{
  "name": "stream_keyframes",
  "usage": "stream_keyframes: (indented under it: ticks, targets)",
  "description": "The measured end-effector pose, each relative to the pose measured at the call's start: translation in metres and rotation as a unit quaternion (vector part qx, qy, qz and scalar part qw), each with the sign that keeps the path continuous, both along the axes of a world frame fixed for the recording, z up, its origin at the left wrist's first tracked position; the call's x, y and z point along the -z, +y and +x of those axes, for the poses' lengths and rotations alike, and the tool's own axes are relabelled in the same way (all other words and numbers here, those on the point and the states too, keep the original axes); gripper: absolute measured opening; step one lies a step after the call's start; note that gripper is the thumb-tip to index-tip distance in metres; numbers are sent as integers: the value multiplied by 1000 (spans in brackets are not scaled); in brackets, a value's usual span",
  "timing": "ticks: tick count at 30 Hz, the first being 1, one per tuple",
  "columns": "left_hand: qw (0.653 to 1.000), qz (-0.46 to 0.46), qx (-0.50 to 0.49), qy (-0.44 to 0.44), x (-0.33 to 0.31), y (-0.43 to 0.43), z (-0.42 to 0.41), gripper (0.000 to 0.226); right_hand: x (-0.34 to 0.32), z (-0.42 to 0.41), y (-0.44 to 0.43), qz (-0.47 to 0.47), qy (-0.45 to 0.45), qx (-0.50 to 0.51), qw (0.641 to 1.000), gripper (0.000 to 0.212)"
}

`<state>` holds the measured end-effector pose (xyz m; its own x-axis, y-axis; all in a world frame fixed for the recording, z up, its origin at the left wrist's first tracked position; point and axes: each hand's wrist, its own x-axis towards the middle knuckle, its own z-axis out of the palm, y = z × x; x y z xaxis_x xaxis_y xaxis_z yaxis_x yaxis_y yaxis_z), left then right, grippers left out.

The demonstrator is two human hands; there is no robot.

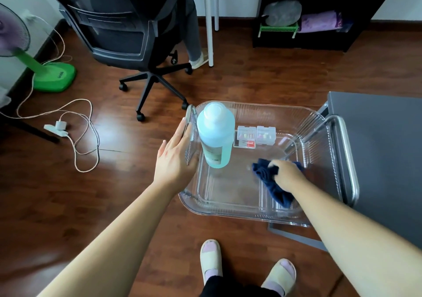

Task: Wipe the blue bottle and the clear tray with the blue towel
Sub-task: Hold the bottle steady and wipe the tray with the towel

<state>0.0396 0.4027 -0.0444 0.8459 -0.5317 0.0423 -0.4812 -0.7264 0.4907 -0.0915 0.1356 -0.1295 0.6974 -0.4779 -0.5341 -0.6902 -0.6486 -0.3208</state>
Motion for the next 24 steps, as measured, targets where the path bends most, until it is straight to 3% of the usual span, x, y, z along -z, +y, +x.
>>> stream_keyframes:
  ticks: [4, 9, 12, 16, 24]
  targets:
    - [1000, 1, -3, -1, 1, 1, 0, 69, 6, 23, 52, 41, -52, -69, 995, 39]
    - [1000, 8, -2, 4, -2, 2, -3, 71, 8, -13, 61, 76, 0, -195, 978, 42]
    - [1000, 5, 2, 0, -3, 1, -2, 71, 6, -29, 28, 54, 36, -166, 984, 39]
    - [1000, 0, 1, -3, -2, -1, 0, 72, 7, -13, 14, -4, 18, -106, 994, 37]
    - [1000, 4, 1, 3, 0, 2, -1, 72, 16, -20, 69, 12, -34, -176, 984, 34]
